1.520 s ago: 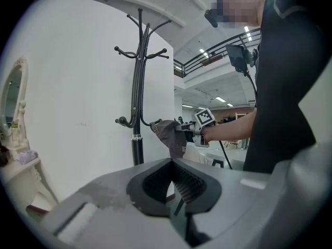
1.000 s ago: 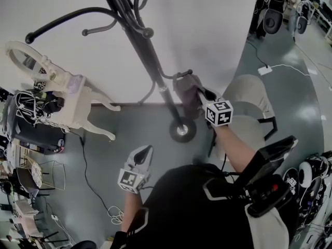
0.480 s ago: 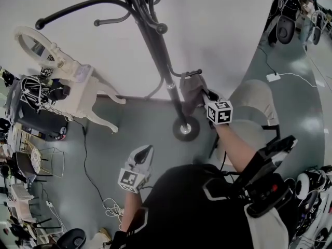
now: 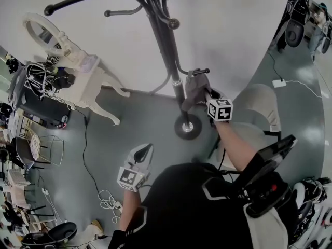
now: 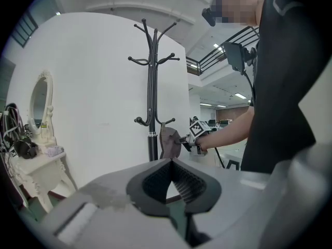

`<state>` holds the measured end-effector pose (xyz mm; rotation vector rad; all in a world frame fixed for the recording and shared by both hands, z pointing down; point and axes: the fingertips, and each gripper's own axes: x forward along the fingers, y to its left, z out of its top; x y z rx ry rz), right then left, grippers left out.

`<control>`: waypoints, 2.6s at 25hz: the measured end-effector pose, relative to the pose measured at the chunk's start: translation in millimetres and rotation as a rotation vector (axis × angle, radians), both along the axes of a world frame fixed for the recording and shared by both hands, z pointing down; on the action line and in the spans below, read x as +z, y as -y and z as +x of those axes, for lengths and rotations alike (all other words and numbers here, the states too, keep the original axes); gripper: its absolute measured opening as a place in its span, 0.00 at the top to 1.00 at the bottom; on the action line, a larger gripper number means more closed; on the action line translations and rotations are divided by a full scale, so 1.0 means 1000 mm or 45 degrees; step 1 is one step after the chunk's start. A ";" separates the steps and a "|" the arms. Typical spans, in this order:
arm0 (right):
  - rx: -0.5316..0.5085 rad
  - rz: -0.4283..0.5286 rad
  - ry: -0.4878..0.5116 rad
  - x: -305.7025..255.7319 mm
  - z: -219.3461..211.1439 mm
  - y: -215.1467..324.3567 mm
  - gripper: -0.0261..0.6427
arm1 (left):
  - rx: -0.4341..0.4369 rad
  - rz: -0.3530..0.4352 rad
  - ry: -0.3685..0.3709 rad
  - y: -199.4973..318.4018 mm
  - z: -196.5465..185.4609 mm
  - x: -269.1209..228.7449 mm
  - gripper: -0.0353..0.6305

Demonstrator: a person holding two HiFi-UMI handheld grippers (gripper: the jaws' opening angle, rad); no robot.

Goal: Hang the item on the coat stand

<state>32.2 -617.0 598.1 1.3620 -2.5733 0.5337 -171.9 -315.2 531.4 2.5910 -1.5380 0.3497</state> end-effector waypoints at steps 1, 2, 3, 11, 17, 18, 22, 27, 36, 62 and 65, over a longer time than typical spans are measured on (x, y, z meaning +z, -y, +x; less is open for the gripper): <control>0.001 -0.006 -0.006 0.002 0.000 0.001 0.88 | -0.006 0.004 -0.001 -0.001 0.000 -0.001 0.90; 0.001 -0.011 -0.013 0.005 -0.001 0.002 0.88 | -0.012 0.005 -0.001 -0.002 -0.001 -0.001 0.90; 0.001 -0.015 -0.022 0.007 -0.002 0.003 0.88 | -0.018 0.004 -0.001 -0.003 -0.001 -0.002 0.90; -0.028 -0.036 -0.055 0.025 -0.008 0.007 0.85 | -0.051 0.001 -0.007 -0.008 -0.002 0.000 0.90; -0.016 -0.075 -0.062 0.033 -0.015 0.006 0.81 | -0.065 -0.018 -0.013 -0.013 -0.010 -0.004 0.90; -0.012 -0.079 -0.064 0.035 -0.016 0.005 0.80 | -0.066 -0.017 -0.012 -0.014 -0.012 -0.003 0.90; 0.009 -0.083 -0.059 0.042 -0.016 0.003 0.72 | -0.056 -0.009 -0.029 -0.014 -0.015 -0.007 0.90; 0.067 -0.088 -0.043 0.045 -0.005 -0.005 0.64 | -0.012 0.005 -0.013 -0.017 -0.017 -0.005 0.90; 0.150 -0.077 -0.032 0.037 0.011 -0.030 0.59 | 0.081 -0.012 -0.038 -0.017 -0.022 -0.003 0.90; 0.144 0.358 0.190 -0.179 -0.023 -0.154 0.88 | 0.403 -0.005 -0.141 -0.044 -0.023 0.002 0.90; 0.143 0.372 0.190 -0.196 -0.028 -0.169 0.90 | 0.425 -0.020 -0.150 -0.051 -0.022 0.001 0.90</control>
